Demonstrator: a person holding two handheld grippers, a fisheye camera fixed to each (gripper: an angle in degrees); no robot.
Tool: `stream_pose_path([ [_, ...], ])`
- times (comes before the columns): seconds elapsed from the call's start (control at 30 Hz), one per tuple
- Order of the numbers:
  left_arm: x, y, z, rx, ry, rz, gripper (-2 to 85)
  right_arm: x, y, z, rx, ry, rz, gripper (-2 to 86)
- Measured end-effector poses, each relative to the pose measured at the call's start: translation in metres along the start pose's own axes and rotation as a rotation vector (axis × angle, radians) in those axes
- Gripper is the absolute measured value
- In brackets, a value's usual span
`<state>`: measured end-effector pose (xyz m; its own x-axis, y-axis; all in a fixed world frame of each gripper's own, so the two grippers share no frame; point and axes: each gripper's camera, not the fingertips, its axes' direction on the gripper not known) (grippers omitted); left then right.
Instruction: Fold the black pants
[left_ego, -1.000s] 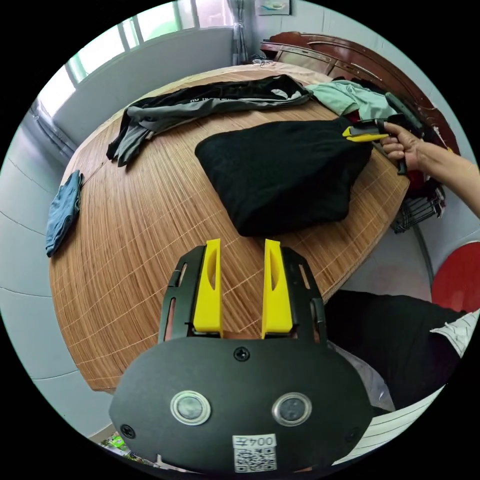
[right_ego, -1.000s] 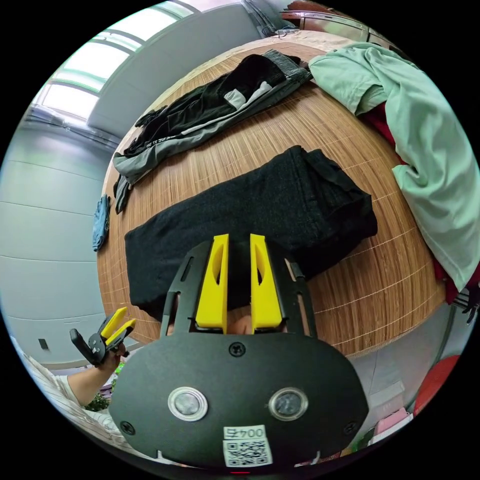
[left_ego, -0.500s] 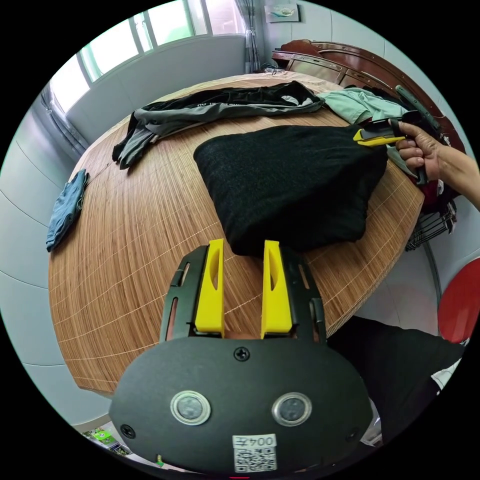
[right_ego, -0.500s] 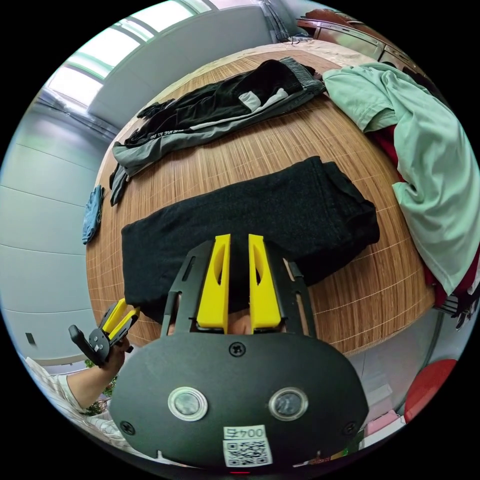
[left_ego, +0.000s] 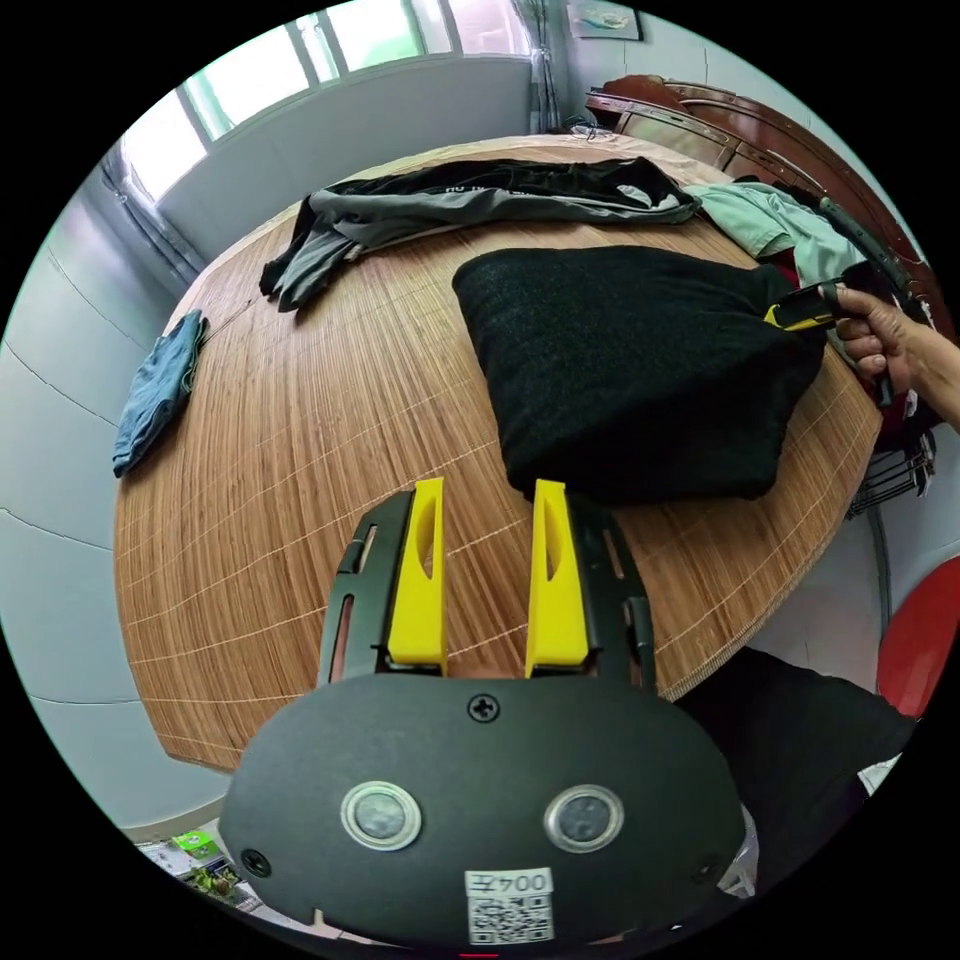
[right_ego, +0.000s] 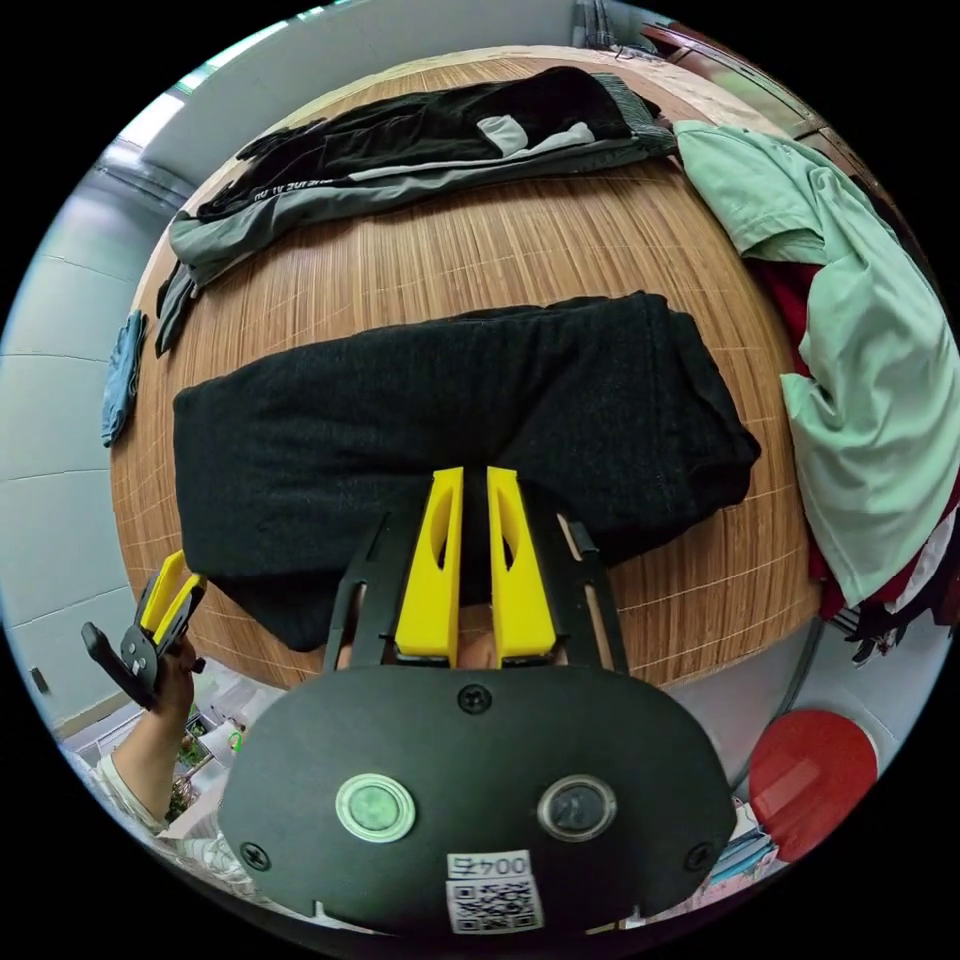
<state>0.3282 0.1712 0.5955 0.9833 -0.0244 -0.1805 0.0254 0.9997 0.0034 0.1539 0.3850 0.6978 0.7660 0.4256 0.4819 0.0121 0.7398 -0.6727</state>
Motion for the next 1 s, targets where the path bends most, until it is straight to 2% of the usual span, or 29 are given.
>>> stream_pose_path([
  [0.03, 0.000, 0.000, 0.003, -0.009, -0.011, 0.007, 9.7, -0.001, -0.003, 0.003, -0.017, -0.014, 0.009, 3.9],
  [0.1, -0.021, 0.005, 0.026, -0.161, -0.332, -0.158, 4.6, -0.005, -0.006, 0.008, -0.023, -0.005, 0.000, 3.6],
  [0.13, -0.030, 0.008, 0.029, -0.187, -0.338, -0.198, 4.0, -0.008, -0.007, 0.011, -0.018, 0.019, -0.009, 3.6],
  [0.17, -0.040, 0.008, 0.023, -0.163, -0.232, -0.166, 2.8, -0.010, -0.007, 0.013, -0.009, 0.008, -0.005, 3.7],
  [0.2, -0.040, 0.011, 0.004, -0.064, -0.112, -0.070, 2.7, -0.012, -0.007, 0.013, -0.006, 0.003, -0.002, 3.8],
  [0.23, -0.040, 0.012, -0.006, -0.014, -0.070, -0.034, 2.6, -0.016, -0.008, 0.013, 0.002, 0.004, -0.008, 4.0],
  [0.3, -0.048, 0.011, -0.029, 0.046, 0.069, -0.049, 3.8, -0.024, -0.007, 0.014, 0.019, 0.012, -0.026, 4.5],
  [0.37, -0.049, 0.007, -0.037, 0.089, 0.164, -0.087, 4.7, -0.031, -0.006, 0.014, 0.036, -0.009, -0.008, 4.8],
  [0.47, -0.028, -0.009, -0.026, 0.075, 0.248, -0.018, 6.1, -0.039, -0.006, 0.011, 0.062, -0.029, 0.007, 4.7],
  [0.53, -0.010, -0.013, -0.017, 0.059, 0.250, 0.059, 6.9, -0.047, -0.005, 0.008, 0.079, -0.033, -0.004, 4.5],
  [0.7, 0.028, -0.015, -0.003, 0.056, 0.122, 0.241, 11.5, -0.072, 0.001, -0.003, 0.141, -0.061, -0.057, 4.8],
  [0.83, 0.032, -0.025, 0.012, 0.031, 0.104, 0.252, 13.6, -0.101, -0.001, -0.003, 0.159, -0.043, -0.136, 5.2],
  [1.0, 0.040, -0.033, 0.029, 0.041, 0.097, 0.265, 11.9, -0.133, -0.012, 0.010, 0.138, 0.008, -0.206, 4.5],
])
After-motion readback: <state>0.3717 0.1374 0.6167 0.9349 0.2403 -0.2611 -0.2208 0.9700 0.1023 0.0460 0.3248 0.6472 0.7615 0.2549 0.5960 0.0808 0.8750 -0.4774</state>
